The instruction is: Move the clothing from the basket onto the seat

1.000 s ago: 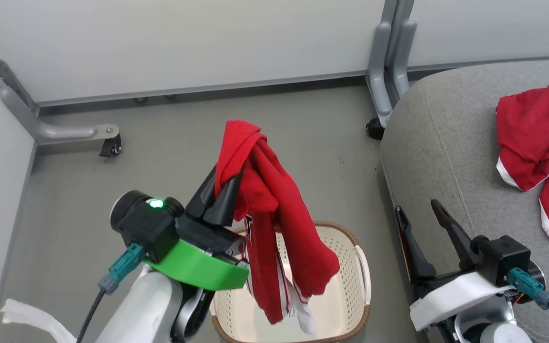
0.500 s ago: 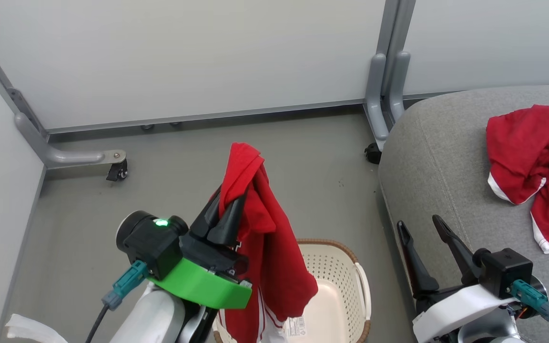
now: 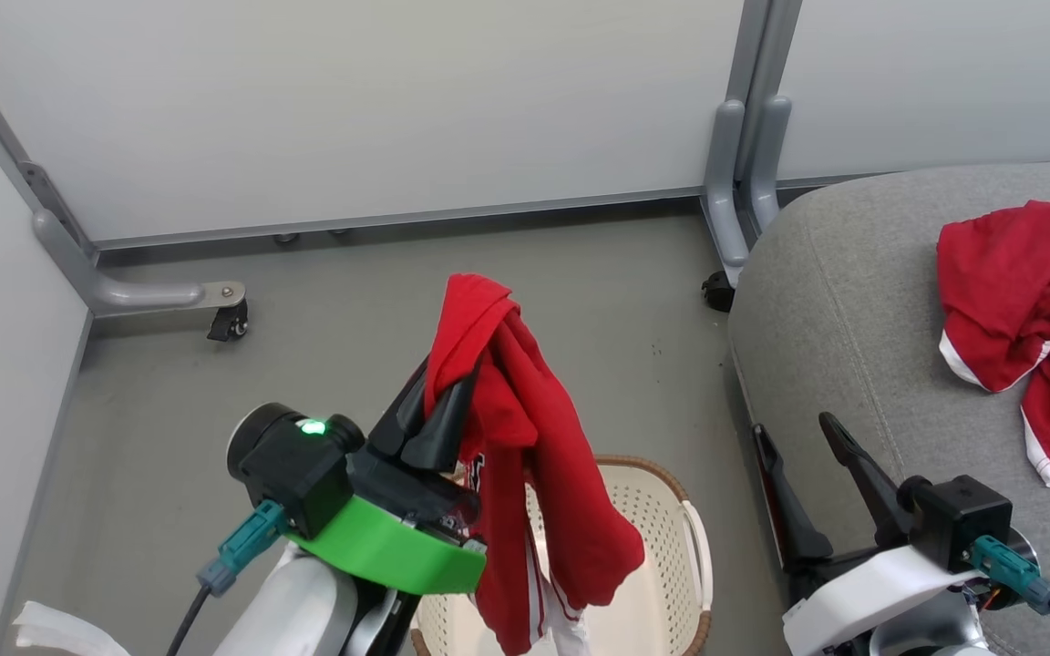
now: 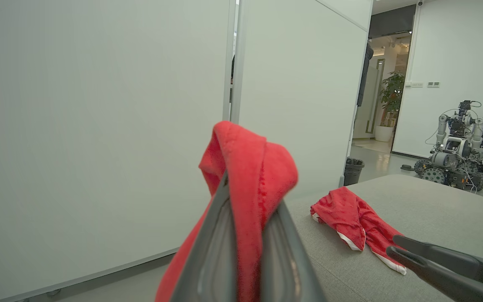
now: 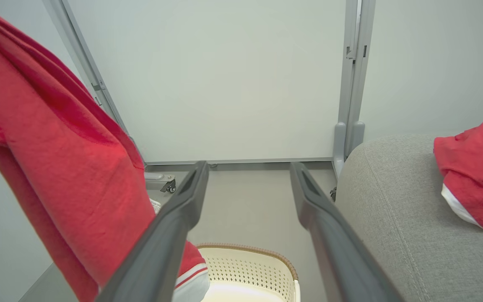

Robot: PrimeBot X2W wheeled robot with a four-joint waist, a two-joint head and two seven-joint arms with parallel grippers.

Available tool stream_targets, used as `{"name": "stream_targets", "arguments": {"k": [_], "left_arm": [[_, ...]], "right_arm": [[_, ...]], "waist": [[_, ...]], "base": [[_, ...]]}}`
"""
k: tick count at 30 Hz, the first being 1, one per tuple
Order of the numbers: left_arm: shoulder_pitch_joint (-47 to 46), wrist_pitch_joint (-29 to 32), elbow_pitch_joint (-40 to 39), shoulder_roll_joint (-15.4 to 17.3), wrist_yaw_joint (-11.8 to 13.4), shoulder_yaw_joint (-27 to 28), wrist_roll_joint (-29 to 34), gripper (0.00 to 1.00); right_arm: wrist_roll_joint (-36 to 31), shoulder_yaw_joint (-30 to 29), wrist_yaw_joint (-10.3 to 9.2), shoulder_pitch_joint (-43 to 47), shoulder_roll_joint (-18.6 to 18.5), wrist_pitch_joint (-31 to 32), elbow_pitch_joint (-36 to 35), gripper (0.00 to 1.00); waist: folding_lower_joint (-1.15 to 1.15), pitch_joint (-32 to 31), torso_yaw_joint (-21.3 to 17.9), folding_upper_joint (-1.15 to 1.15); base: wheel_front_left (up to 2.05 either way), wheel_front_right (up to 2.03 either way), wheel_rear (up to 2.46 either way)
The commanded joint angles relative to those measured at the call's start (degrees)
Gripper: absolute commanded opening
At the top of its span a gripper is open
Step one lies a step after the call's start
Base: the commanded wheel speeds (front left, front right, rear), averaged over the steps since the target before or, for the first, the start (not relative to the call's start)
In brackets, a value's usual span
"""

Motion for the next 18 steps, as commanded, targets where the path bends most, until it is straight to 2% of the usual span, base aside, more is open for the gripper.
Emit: {"name": "stream_targets", "arguments": {"k": [1,7,11,18], "left_arm": [[-0.1,-0.2,-0.5,0.4,0.2,0.1,0.3,0.00],[-0.7,-0.3,-0.8,0.3,0.1,-0.4,0.5,0.00],[-1.5,-0.3,-0.9,0.0,0.0,-0.8,0.4,0.00],[-2.0,-0.2,-0.8,-0.6,-0.3,-1.8,0.3,0.00]], "right_arm": [[0.1,0.4,-0.02,0.2,-0.1,0.1,-0.1,1.00],[1.2,5.4,-0.01,-1.6,-0.4,1.1,0.2,1.00],[3.7,13.7,-0.01,-5.0,-1.6,1.7,2.2,1.00],[6.5,22.3,-0.01,-11.9,-2.2,0.2,8.1,1.00]], "waist": [[0.00,0.0,0.1,0.00],[0.00,0.3,0.5,0.00],[0.00,0.8,1.0,0.00],[0.00,1.1,2.3,0.00]], "base": [[0.00,0.00,0.00],[0.00,0.00,0.00],[0.00,0.00,0.00],[0.00,0.00,0.00]]}}
